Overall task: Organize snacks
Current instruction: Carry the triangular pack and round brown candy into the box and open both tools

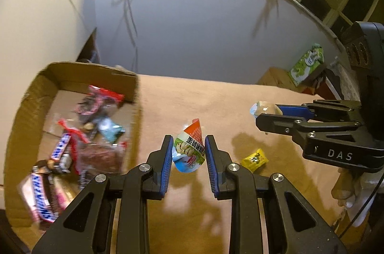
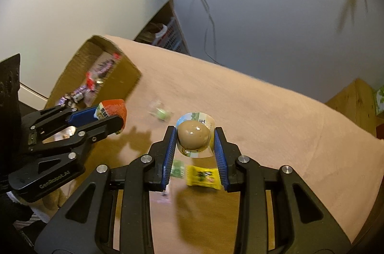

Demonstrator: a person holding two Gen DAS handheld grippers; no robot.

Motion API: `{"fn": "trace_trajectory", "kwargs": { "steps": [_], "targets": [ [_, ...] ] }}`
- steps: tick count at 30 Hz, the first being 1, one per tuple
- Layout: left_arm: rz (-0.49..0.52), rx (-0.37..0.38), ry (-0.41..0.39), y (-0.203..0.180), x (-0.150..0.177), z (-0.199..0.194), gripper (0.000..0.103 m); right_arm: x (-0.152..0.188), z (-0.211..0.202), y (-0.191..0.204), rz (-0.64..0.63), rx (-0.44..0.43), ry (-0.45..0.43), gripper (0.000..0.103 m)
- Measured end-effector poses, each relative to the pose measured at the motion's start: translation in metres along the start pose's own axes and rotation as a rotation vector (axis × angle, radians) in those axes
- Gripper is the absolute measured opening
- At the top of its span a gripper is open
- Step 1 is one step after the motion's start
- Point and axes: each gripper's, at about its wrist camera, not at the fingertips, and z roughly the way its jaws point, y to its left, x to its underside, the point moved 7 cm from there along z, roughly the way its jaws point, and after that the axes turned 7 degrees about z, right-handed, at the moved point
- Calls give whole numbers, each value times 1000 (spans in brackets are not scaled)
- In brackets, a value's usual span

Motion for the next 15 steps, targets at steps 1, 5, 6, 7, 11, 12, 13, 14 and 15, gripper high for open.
{"fn": "trace_trajectory", "kwargs": {
  "steps": [1, 5, 6, 7, 11, 12, 13, 14, 15],
  "targets": [
    [-4, -7, -4, 4, 0, -3, 25, -2, -1, 7, -12, -6, -2, 33],
    [-26, -38, -24, 18, -1, -16, 25, -8, -3, 29, -52, -22, -5, 33],
    [-34, -47, -30, 23, -1, -21, 25, -10, -2, 35, -61, -27, -6, 33],
    [-41, -55, -36, 28, 0, -25, 25, -11, -1, 41, -70, -31, -7, 33],
    [-73, -85, -51, 44, 3, -36, 25, -19, 3, 65, -106, -49, -8, 33],
    [-81, -92, -54, 48, 4, -39, 25, -21, 3, 71, -114, -53, -9, 33],
    [-90, -102, -58, 54, 6, -42, 25, -23, 5, 78, -124, -60, -8, 33],
    [-97, -109, -60, 58, 8, -44, 25, -24, 6, 83, -132, -64, -7, 33],
    [-107, -116, -62, 63, 10, -47, 25, -25, 7, 89, -141, -69, -5, 33]
  ]
}}
